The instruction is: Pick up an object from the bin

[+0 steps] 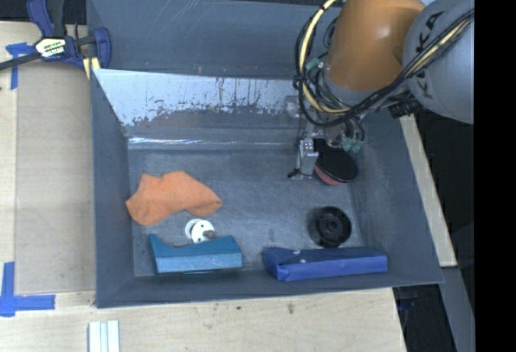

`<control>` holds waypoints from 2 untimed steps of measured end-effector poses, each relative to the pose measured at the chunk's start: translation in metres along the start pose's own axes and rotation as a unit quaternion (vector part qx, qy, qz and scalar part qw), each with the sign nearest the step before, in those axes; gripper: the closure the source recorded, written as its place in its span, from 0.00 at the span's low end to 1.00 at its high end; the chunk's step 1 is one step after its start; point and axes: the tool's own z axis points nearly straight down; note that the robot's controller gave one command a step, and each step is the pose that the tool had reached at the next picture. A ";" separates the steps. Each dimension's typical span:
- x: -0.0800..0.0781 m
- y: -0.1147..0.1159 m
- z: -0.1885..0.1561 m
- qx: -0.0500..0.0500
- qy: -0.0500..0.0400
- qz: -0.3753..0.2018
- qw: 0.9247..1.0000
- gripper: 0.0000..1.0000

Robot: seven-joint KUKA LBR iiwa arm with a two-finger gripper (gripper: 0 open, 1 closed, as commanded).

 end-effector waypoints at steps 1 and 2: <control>0.000 0.000 0.000 0.000 0.000 0.000 1.000 0.00; 0.012 0.048 0.030 0.001 -0.001 -0.015 1.000 0.00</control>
Offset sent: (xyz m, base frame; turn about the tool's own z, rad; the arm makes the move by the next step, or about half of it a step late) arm -0.0315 0.1222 -0.0731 -0.0830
